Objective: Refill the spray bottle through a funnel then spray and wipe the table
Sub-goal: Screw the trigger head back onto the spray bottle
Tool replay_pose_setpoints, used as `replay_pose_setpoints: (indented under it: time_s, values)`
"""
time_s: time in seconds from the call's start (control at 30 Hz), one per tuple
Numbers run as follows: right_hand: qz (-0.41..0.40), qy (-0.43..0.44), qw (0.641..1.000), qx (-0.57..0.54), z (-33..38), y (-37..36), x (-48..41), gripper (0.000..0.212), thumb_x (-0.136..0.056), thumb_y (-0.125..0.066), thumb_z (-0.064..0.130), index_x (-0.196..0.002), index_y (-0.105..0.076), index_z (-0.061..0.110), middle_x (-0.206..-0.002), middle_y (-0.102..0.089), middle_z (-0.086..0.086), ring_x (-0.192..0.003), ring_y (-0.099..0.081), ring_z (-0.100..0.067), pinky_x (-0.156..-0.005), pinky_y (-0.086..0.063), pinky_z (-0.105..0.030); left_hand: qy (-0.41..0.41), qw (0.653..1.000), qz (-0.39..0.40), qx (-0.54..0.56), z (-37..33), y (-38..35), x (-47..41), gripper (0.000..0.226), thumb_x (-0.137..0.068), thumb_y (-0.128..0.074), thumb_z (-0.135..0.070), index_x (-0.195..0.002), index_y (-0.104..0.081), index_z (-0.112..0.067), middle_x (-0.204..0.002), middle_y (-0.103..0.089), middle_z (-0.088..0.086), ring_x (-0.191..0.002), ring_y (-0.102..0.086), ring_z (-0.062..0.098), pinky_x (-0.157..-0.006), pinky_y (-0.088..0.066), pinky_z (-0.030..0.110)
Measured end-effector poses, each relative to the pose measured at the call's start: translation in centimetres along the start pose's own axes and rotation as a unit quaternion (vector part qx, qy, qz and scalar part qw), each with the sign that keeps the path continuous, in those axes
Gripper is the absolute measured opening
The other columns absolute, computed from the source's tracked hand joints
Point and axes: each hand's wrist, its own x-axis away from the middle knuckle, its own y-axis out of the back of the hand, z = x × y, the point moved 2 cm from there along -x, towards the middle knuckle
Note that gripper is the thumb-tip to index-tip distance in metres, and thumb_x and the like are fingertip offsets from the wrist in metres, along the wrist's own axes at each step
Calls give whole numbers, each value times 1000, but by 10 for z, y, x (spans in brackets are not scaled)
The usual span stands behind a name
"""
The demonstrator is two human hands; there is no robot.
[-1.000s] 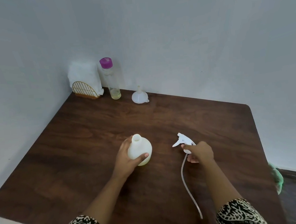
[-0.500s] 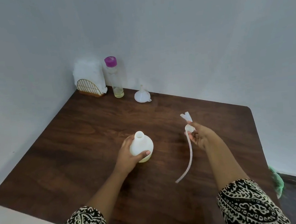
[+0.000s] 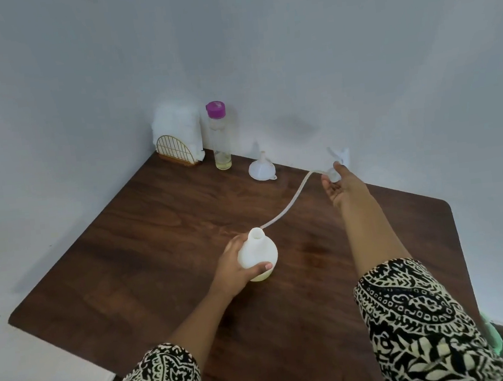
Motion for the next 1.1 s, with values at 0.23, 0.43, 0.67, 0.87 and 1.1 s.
replay_pose_setpoints:
  time_s: [0.23, 0.43, 0.67, 0.87, 1.1]
  values:
    - [-60, 63, 996, 26, -8, 0, -4, 41, -83, -74, 20, -113, -57, -2, -68, -63, -11, -41, -62, -11, -45, -54, -21, 3, 1000, 0, 0, -3, 1, 1, 83, -68, -84, -43, -138, -44, -25, -139, -45, -6, -122, -46, 15, -93, -43, 25]
    - [-48, 182, 980, 57, -10, -3, 11, 37, -84, -72, 25, -106, -55, 2, -69, -64, -11, -46, -63, -13, -51, -55, -25, 7, 1000, 1, -4, -5, 1, 2, 83, -69, -83, -42, -139, -41, -25, -142, -43, -5, -122, -44, 13, -93, -42, 26]
    - [149, 334, 917, 159, -17, -19, 62, 23, -84, -72, 21, -89, -50, 19, -86, -61, -3, -71, -68, -27, -64, -59, -33, 11, 1000, 2, -8, -6, 0, 2, 82, -70, -82, -43, -139, -41, -25, -142, -44, -4, -121, -44, 12, -93, -43, 27]
    - [375, 268, 834, 302, -35, -20, 68, 34, -80, -74, 16, -110, -58, 17, -105, -67, -6, -91, -67, -21, -73, -56, -32, -3, 1000, 4, 3, -4, 2, 1, 82, -67, -83, -45, -137, -46, -25, -138, -47, -6, -122, -47, 15, -92, -43, 27]
    - [435, 213, 734, 476, -54, -23, 68, 28, -84, -71, 24, -111, -64, 18, -103, -71, 8, -99, -66, -7, -92, -51, -27, 2, 1000, 6, 17, -4, 2, 1, 78, -69, -83, -43, -136, -46, -26, -128, -45, -12, -119, -45, 12, -92, -40, 28]
